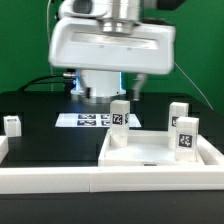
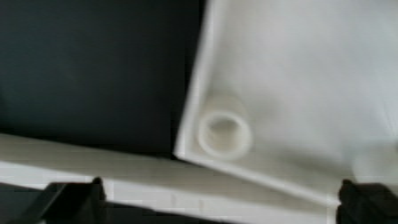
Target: Assemble square table
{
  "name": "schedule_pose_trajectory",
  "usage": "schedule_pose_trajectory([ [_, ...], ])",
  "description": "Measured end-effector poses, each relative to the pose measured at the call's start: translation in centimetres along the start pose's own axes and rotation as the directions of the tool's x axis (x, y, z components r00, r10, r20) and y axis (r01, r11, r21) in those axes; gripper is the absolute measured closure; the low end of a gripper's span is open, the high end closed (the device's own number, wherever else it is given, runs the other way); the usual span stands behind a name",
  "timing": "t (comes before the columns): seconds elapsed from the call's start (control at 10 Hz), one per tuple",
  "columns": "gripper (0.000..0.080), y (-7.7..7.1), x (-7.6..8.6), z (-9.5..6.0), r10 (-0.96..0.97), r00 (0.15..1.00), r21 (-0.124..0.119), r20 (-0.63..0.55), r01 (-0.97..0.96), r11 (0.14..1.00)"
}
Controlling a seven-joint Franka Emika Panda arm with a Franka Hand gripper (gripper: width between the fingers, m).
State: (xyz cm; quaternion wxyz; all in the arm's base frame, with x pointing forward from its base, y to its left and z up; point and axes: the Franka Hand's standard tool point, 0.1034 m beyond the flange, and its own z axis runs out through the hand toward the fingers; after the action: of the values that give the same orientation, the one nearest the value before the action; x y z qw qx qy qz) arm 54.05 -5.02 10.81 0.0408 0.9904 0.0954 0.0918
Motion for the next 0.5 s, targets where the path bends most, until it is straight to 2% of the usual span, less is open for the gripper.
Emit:
schedule_pose_trajectory([
  [0.1,0.015,1.5,-1.3,0.2,-0.024,1.0,-0.009,0.002,0.025,1.0],
  [0.2,0.015,2.1,-2.2,0.5,-0.019,1.0,-0.014,0.006,0.019,1.0],
  [0.5,0.015,1.6,-3.6,0.6,-0.013,1.0,-0.006,0.019,0.013,1.0],
])
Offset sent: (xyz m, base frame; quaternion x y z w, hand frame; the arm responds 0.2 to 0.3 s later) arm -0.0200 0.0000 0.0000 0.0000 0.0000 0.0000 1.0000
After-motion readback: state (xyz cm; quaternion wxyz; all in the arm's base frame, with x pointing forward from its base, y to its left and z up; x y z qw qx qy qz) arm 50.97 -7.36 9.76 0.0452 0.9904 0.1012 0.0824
